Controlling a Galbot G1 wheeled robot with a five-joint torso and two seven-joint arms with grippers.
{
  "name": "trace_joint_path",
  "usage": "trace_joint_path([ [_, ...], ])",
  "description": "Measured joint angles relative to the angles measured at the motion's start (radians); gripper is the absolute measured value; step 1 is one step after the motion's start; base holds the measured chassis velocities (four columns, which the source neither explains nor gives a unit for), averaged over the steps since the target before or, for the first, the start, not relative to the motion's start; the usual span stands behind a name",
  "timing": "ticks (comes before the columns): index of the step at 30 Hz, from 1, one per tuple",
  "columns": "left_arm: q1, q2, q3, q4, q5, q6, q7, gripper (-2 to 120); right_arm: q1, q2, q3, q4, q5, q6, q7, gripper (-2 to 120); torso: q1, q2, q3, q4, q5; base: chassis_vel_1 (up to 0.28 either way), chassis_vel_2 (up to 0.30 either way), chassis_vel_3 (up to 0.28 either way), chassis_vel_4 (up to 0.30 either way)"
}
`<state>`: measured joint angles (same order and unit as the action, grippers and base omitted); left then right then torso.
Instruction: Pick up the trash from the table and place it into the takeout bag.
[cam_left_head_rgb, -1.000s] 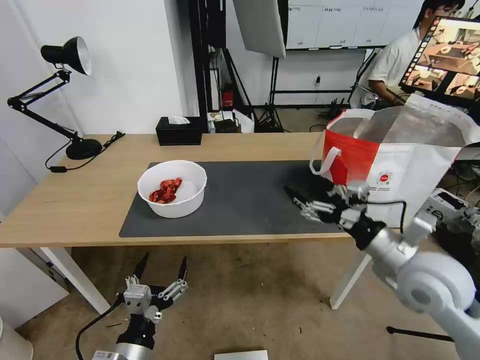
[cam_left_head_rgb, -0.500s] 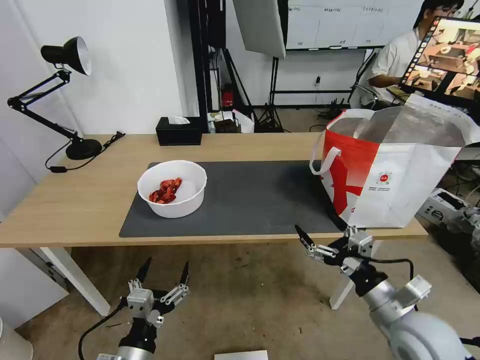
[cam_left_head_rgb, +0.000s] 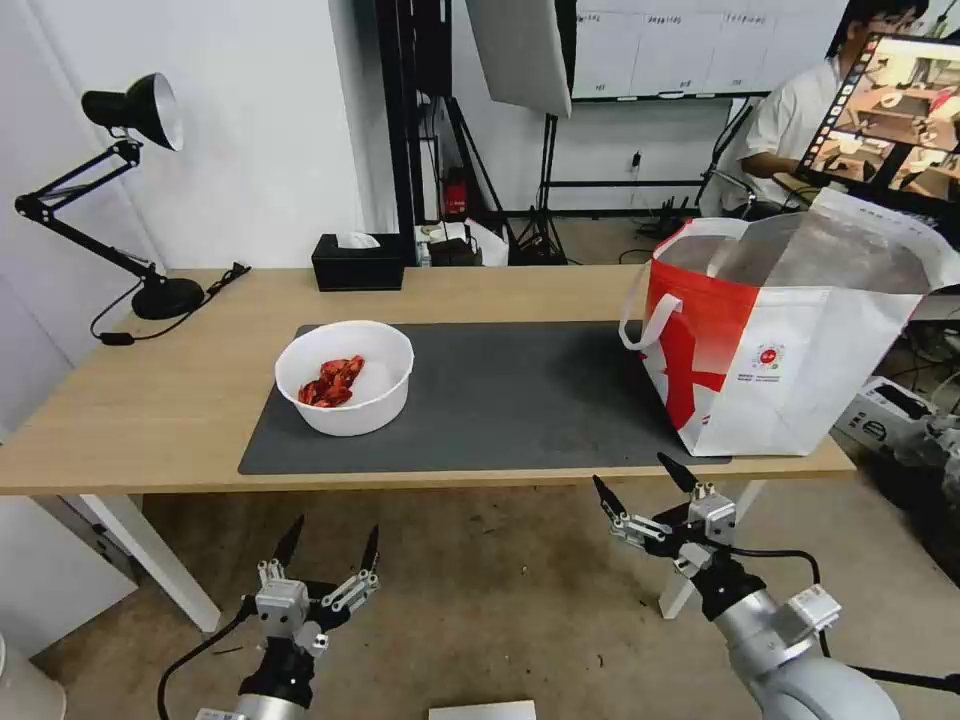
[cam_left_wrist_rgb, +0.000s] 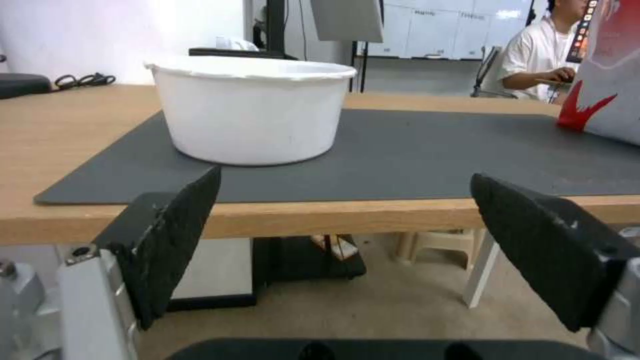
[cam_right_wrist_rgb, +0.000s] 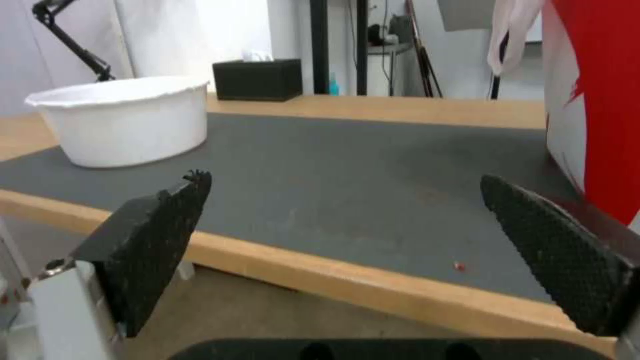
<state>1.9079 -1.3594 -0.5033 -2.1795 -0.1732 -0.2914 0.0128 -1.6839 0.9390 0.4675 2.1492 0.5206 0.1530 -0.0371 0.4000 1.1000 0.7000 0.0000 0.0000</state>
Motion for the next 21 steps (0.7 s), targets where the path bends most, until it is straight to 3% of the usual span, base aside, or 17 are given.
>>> trace_joint_path([
  [21, -0.026, -0.006, 0.003, 0.032, 0.003, 0.005, -0.002, 100, 0.024, 0.006, -0.037, -0.025, -0.046, -0.019, 0.048, 100, 0.0, 0.0, 0.0, 0.0, 0.0, 0.0, 0.0, 0.0, 0.0],
])
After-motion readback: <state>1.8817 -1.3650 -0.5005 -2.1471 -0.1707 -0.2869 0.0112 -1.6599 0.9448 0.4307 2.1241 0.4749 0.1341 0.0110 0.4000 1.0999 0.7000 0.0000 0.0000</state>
